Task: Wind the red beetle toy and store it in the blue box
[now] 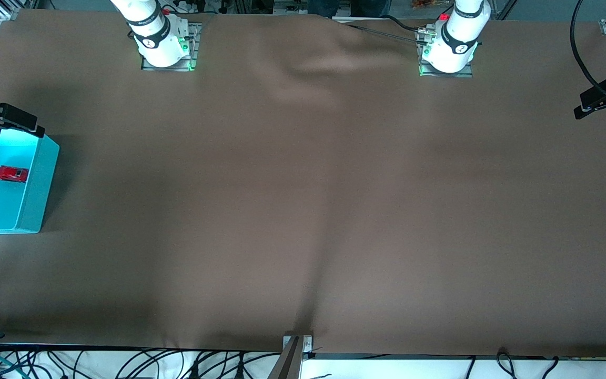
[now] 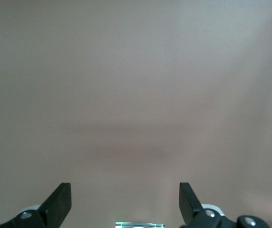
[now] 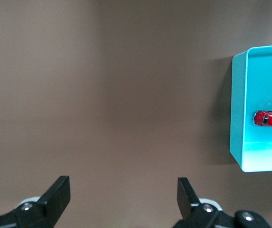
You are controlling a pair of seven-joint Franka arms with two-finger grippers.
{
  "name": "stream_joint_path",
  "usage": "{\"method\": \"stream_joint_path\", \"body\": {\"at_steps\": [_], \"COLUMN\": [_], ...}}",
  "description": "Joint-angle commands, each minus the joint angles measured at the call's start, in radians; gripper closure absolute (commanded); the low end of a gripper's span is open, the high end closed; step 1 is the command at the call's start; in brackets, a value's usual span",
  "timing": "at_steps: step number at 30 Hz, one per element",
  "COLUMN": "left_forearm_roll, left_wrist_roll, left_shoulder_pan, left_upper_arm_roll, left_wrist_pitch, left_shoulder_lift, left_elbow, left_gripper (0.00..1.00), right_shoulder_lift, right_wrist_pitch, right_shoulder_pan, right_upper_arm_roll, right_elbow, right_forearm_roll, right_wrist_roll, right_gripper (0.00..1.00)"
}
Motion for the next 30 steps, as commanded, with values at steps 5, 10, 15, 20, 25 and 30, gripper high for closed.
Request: {"method": "stream_joint_path", "body": {"at_steps": [5,10,15,20,25,30], "left_forearm_roll": [-0.009,-0.009,-0.009,-0.009,-0.007,-0.007], "left_wrist_roll": [-0.009,-0.009,-0.009,-0.008,-0.008,-0.006], "left_shoulder_pan": [0.005,0.005,0.005,0.005,0.005,0.006], "left_upper_arm_roll": [0.000,0.001,0.001,0.003,0.003,0.003], "left_wrist_pitch": [0.008,0.008,0.008,0.011,0.010,0.011], "left_shoulder_lift": [-0.010,-0.010,-0.009,-0.007,-0.009,-0.009], "left_elbow": [-0.003,-0.001,-0.001,0.000,0.000,0.000], "left_gripper": [0.00,0.00,0.00,0.00,0.00,0.00], "right_shoulder_lift": [-0.020,-0.019,-0.011,-0.014,-0.014,-0.019], "right_wrist_pitch": [0.003,0.009,0.009,0.009,0.008,0.009], "right_shoulder_pan": [-0.007,0.013,0.014,0.037,0.206,0.471], "right_upper_arm_roll": [0.024,0.026,0.024,0.012,-0.157,-0.436], "right_elbow": [-0.016,0.003,0.008,0.008,0.011,0.011], "right_forearm_roll": [-0.043,-0.054,-0.046,-0.051,-0.048,-0.042], "right_wrist_roll": [0.049,0.057,0.069,0.071,0.072,0.072], "right_gripper": [0.00,0.00,0.00,0.00,0.00,0.00]}}
